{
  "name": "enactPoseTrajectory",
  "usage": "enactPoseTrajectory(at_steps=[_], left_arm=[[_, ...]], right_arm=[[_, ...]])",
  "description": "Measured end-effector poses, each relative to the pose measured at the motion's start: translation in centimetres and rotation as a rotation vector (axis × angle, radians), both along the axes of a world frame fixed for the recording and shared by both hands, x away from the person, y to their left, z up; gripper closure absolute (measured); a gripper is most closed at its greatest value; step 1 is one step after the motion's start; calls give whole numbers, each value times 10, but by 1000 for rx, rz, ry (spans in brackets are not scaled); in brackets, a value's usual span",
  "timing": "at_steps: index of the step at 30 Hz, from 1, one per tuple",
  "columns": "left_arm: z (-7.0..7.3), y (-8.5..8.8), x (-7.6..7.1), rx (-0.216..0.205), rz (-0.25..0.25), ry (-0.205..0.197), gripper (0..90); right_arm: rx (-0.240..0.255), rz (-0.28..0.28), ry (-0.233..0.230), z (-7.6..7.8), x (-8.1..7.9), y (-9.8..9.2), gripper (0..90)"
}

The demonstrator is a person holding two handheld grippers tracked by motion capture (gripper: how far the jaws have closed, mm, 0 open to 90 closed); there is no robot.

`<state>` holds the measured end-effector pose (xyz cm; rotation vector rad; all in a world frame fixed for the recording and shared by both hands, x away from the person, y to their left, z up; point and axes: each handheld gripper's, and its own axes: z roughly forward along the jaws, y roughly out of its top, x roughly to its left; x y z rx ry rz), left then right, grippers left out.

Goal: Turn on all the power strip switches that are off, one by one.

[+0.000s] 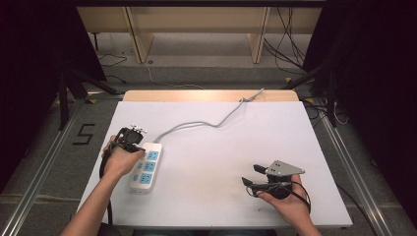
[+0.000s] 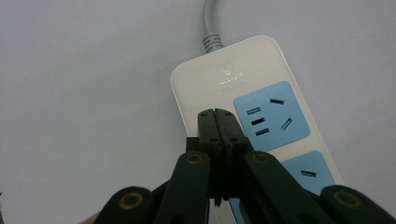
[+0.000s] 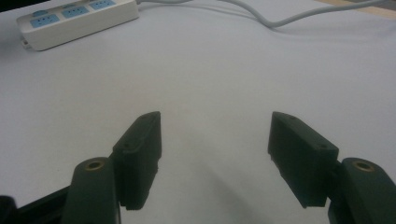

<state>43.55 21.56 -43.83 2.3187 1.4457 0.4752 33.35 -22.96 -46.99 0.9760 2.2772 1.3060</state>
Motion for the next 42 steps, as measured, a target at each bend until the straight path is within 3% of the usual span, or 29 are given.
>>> enactPoseTrajectory(at_steps=[42], left_arm=[[9, -2, -26, -14, -21, -14, 897]], right_arm=[[4, 0, -7, 1, -1, -1, 360]])
